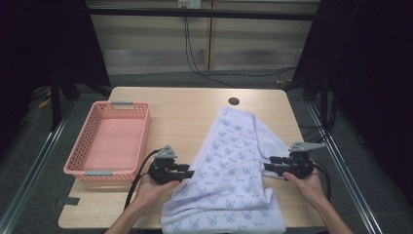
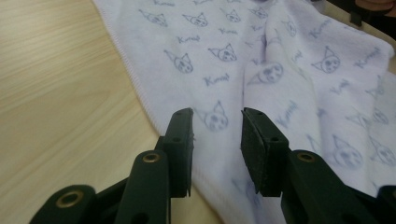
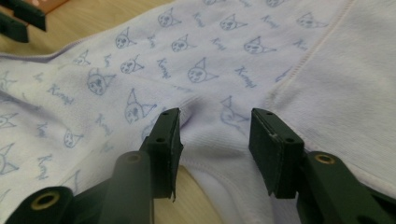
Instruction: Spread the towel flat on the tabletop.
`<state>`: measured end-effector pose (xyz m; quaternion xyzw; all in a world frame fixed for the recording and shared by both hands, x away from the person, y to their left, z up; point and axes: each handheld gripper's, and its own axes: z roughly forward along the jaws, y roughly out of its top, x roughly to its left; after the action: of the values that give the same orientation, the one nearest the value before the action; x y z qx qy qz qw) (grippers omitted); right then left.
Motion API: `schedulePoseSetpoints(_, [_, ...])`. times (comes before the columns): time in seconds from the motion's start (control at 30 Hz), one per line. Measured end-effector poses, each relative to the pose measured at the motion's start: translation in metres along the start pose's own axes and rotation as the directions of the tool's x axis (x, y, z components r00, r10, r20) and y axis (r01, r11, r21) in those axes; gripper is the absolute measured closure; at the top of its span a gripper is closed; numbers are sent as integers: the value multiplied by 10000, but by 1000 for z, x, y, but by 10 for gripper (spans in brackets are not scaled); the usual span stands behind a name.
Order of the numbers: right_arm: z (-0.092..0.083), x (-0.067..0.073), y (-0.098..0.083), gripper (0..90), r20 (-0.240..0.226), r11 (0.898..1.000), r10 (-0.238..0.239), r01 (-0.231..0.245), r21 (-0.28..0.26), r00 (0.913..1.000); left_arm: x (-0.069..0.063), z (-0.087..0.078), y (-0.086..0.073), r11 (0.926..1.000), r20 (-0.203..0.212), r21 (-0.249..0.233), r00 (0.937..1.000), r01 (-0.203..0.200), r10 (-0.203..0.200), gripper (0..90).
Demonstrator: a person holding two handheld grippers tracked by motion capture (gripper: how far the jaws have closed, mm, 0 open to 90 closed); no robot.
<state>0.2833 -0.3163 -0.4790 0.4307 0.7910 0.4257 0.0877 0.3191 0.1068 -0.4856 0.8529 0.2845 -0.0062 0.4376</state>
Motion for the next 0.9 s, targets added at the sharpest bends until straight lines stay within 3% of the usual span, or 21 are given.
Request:
schedulePoseSetpoints(0.07, [7,1,-1,527,-116,9999,-50,51,136,9999,1,12,1,9997,46,252,10000,-46,45,646])
schedulePoseSetpoints(0.1, [10,3,-2,533,-113,9996,-107,110,264,9999,0,15,0,9983,137,513,9996,-269,262,660])
schedulePoseSetpoints(0.13, [14,5,-6,600,-189,9985,-180,189,506,9997,-4,18,-6,9929,-6,976,9977,-675,679,743])
schedulePoseSetpoints(0.17, [14,5,-6,600,-189,9985,-180,189,506,9997,-4,18,-6,9929,-6,976,9977,-675,679,782])
schedulePoseSetpoints(0.2, [15,7,-8,661,-259,9979,-170,186,623,9995,-6,17,-9,9938,-46,868,9975,-693,700,782])
schedulePoseSetpoints(0.3, [13,16,-12,846,-596,9965,-219,266,792,9980,-11,3,-20,9915,-10,1137,9980,-631,636,900])
schedulePoseSetpoints(0.37, [12,19,-14,864,-743,9957,-263,328,872,9969,-13,-2,-25,9912,116,1140,9978,-665,656,900])
schedulePoseSetpoints(0.53, [5,34,-22,898,-1159,9922,-405,536,1121,9924,-32,-21,-45,9891,496,1276,9965,-729,671,900])
schedulePoseSetpoints(0.6, [-2,42,-25,773,-947,9920,-588,688,1060,9938,-40,-26,-50,9862,499,1406,9954,-878,815,900])
schedulePoseSetpoints(0.7, [-9,42,-24,712,-768,9966,-509,556,603,9957,-39,-29,-51,9889,749,1395,9964,-503,401,894])
schedulePoseSetpoints(0.77, [-13,42,-20,617,-678,9991,-316,334,257,9972,-33,-27,-46,9932,788,1123,9967,-294,206,820])
schedulePoseSetpoints(0.83, [-5,44,-13,512,-763,9986,-482,498,198,9959,-27,-24,-37,9958,603,870,9979,-285,233,755])
schedulePoseSetpoints(0.9, [5,43,-7,472,-804,9979,-612,627,161,9949,-20,-17,-24,9986,490,494,9987,-175,151,722])
